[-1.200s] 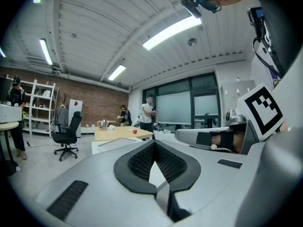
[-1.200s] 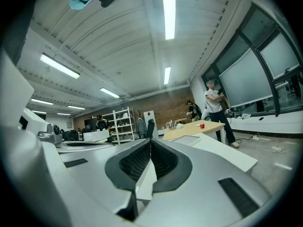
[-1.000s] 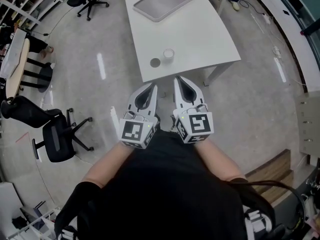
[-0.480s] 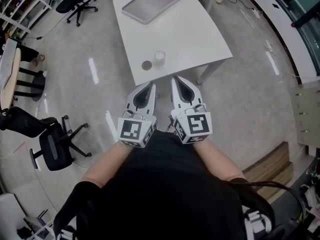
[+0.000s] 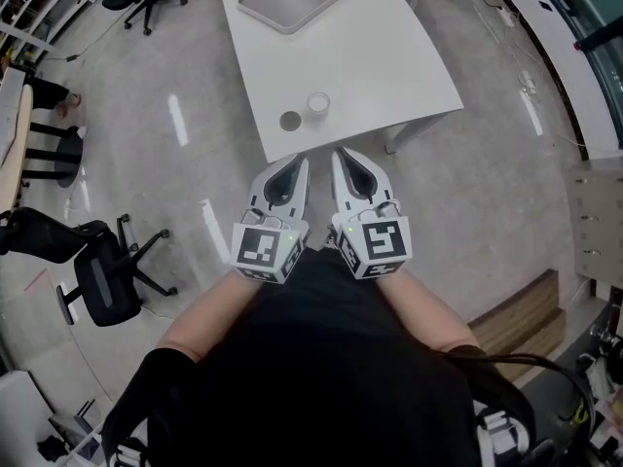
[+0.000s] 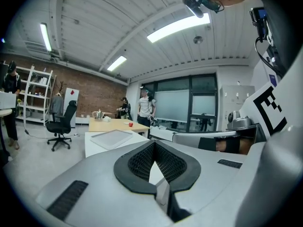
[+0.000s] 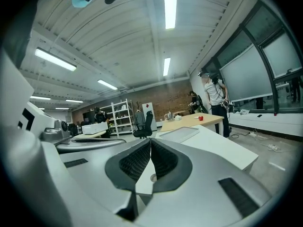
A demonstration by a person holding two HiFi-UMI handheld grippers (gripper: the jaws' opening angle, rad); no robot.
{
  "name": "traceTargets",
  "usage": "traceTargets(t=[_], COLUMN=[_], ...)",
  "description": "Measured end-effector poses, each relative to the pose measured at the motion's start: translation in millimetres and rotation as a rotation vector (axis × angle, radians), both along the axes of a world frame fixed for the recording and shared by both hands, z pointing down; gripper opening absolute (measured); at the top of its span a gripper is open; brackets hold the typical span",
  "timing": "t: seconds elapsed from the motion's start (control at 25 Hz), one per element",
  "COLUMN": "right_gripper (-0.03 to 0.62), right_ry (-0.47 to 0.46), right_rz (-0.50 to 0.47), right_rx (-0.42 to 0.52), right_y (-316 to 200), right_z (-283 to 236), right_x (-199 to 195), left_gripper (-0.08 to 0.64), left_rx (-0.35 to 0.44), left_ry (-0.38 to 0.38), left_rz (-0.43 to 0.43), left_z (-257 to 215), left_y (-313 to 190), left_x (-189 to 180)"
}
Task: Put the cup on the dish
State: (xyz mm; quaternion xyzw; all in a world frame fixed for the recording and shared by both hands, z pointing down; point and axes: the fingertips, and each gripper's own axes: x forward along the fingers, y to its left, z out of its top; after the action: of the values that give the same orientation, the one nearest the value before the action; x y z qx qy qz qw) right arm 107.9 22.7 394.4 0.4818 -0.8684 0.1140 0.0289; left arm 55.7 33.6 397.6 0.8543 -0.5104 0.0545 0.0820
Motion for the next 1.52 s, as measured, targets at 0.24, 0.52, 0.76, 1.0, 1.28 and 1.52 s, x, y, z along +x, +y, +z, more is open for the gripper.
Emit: traceTargets(t=[0.24, 0.52, 0.76, 1.0, 1.28, 1.52], right_gripper=[0.012, 0.012, 0.012, 0.012, 0.013, 0.014], right_ry=[0.047, 0.179, 0.240, 0.295, 0.317, 0.330], right_rz=[0.034, 0.044, 0.017, 0.047, 0.083, 0.059], right_rx=[-0.015, -0.041, -0.081, -0.145, -0.201, -0.221], right_y=[-30, -76, -112, -136, -150, -163], right_z=[9, 38, 71, 101, 121, 134], right_x=[-8, -27, -42, -49, -57, -53], left_gripper=[-0.003, -0.003, -0.003, -0.003, -0.003, -0.003], left_rx=[-0.012, -0.001, -0.040, -0.054, -0.088, -0.129], left_ry=[0.023, -0.029, -0.031, -0.053, -0.065, -0.079], left_rz=[0.022, 0.089, 0.230, 0.291, 0.346, 0.348], left_z=[6, 17, 47, 72, 99, 121], left_y=[-40, -95, -133, -164, -187, -201], left_x=[-12, -33, -44, -57, -65, -57])
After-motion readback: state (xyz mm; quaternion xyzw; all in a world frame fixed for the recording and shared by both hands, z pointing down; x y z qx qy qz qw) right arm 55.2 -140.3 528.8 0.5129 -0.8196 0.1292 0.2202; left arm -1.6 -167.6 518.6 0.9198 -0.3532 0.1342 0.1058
